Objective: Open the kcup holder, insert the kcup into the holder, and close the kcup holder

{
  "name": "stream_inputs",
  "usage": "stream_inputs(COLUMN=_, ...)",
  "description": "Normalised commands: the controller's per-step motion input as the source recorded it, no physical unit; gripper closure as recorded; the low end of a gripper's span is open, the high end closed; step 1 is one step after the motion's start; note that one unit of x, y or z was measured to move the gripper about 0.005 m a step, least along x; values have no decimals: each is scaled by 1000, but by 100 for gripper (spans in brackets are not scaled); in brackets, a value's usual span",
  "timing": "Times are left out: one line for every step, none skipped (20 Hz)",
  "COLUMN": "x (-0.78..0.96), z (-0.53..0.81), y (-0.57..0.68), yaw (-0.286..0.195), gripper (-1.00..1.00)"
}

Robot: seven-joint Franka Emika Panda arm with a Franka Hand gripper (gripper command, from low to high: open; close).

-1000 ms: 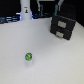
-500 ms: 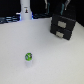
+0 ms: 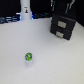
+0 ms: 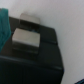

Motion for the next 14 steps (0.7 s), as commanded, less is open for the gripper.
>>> stream_inputs(x=-327, z=-177, y=626, yaw=-162, gripper=-100)
stream_inputs(x=-290, z=-216, y=606, yaw=-158, gripper=-100)
stream_inputs(x=-260, z=-254, y=581, yaw=-153, gripper=-100)
stream_inputs(x=-225, z=-279, y=566, yaw=-150, gripper=-100)
stream_inputs(x=-184, z=-311, y=534, yaw=-151, gripper=-100)
stream_inputs(x=-146, z=-348, y=498, yaw=-149, gripper=-100)
stream_inputs(x=-118, z=-378, y=471, yaw=-148, gripper=-100)
stream_inputs(x=-158, z=-368, y=481, yaw=-138, gripper=-100)
stream_inputs(x=-114, z=-410, y=429, yaw=-127, gripper=-100)
stream_inputs(x=-53, z=-455, y=342, yaw=-106, gripper=-100)
stream_inputs(x=-33, z=-461, y=282, yaw=-81, gripper=-100)
stream_inputs(x=-22, z=-445, y=270, yaw=-63, gripper=-100)
stream_inputs(x=-33, z=-442, y=253, yaw=-56, gripper=-100)
stream_inputs(x=-41, z=-447, y=246, yaw=-53, gripper=-100)
